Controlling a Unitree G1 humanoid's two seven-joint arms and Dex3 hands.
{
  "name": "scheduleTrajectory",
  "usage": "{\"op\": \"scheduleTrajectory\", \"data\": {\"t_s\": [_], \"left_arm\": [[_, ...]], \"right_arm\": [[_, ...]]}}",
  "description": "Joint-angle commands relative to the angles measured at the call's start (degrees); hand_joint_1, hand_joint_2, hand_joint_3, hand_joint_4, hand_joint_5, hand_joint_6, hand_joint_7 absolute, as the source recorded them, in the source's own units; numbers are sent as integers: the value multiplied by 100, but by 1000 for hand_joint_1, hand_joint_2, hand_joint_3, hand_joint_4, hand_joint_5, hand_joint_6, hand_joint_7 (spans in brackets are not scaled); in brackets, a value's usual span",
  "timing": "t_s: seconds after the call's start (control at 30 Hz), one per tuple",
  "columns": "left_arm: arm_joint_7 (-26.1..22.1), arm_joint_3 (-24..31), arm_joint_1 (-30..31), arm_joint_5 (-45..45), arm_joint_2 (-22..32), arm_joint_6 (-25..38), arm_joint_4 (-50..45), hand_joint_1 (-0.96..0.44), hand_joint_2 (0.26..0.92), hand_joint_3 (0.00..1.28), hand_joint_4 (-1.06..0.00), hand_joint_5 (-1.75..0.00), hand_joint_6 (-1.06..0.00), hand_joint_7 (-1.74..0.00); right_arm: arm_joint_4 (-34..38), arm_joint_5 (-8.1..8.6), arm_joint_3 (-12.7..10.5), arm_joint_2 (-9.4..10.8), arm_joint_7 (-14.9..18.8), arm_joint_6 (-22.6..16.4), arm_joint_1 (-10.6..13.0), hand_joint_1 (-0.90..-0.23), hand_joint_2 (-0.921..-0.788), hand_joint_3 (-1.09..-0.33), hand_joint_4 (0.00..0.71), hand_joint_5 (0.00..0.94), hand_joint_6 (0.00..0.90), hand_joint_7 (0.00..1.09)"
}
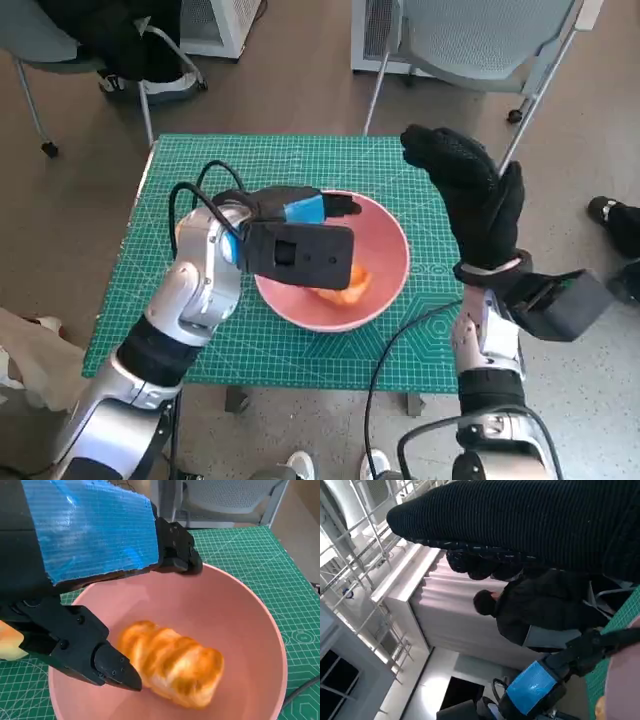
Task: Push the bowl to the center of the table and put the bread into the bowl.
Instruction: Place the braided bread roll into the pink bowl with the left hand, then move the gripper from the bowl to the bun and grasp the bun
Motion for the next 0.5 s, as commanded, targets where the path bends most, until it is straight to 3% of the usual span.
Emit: {"op": "scheduleTrajectory", "data": {"t_s": [0.03, 0.23, 0.5], "left_arm": [[60, 7, -36, 54, 114, 5, -186, -337, 697, 15, 1, 1, -147, -23], [-10, 163, 58, -12, 397, 24, -427, -351, 698, 13, 1, 1, -145, -19], [-54, 839, 363, -277, 1197, -59, -980, -344, 696, 9, 1, 1, -139, -13]], "right_arm": [[78, -32, 20, -6, -36, 78, 131, -703, -921, -883, 93, 5, 135, 90], [57, -51, 56, 10, -59, 76, 130, -705, -921, -882, 93, 4, 133, 95], [-35, -20, 78, -19, -36, 112, 151, -702, -921, -882, 94, 4, 130, 101]]}}
